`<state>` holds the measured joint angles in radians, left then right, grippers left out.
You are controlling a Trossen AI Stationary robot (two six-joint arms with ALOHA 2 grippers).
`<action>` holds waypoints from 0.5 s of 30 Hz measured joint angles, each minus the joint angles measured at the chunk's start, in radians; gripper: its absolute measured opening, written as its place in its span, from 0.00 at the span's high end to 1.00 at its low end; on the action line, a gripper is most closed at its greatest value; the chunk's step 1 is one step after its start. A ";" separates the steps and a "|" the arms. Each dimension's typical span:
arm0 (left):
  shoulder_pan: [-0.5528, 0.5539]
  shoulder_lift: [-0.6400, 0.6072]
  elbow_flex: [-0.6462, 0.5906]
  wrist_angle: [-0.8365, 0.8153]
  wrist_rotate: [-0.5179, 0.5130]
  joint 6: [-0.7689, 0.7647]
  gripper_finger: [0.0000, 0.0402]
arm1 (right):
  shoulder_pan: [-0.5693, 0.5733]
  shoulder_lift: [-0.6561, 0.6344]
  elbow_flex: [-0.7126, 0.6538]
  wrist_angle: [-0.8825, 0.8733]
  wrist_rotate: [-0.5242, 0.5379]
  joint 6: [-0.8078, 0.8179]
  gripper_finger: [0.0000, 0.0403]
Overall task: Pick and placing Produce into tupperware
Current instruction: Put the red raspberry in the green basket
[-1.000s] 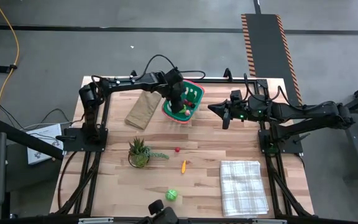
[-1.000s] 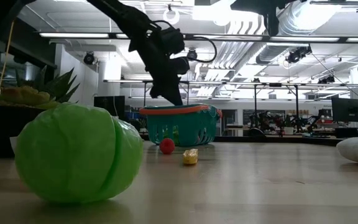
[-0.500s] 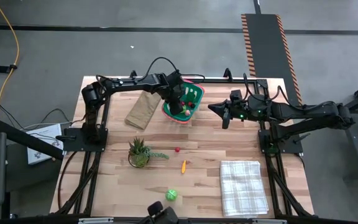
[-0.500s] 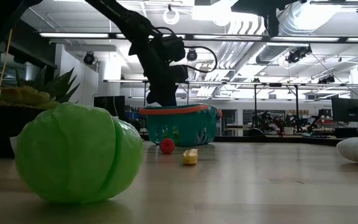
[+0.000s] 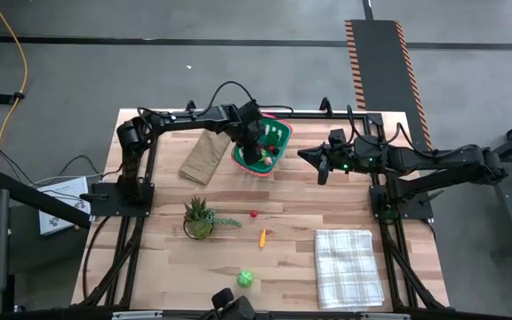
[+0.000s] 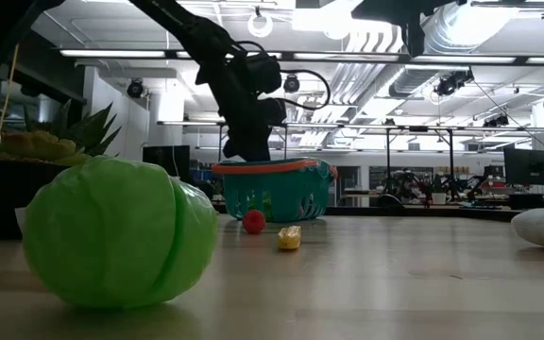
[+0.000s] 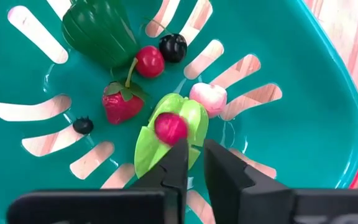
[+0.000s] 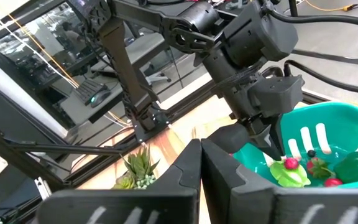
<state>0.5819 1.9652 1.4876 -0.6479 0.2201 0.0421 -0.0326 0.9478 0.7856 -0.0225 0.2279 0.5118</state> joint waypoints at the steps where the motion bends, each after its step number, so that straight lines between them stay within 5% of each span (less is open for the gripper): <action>1: 0.000 0.000 0.000 0.000 -0.001 -0.002 0.88 | 0.000 0.000 0.000 -0.003 0.000 0.000 1.00; 6: 0.000 0.000 0.000 0.008 0.009 -0.002 0.84 | 0.000 0.000 0.000 -0.007 0.000 -0.001 1.00; 15: 0.000 -0.015 0.041 -0.046 0.059 0.035 0.94 | -0.001 0.000 0.000 -0.007 0.000 -0.016 1.00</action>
<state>0.5819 1.9503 1.5290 -0.6943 0.2787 0.0769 -0.0333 0.9478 0.7856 -0.0299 0.2279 0.4953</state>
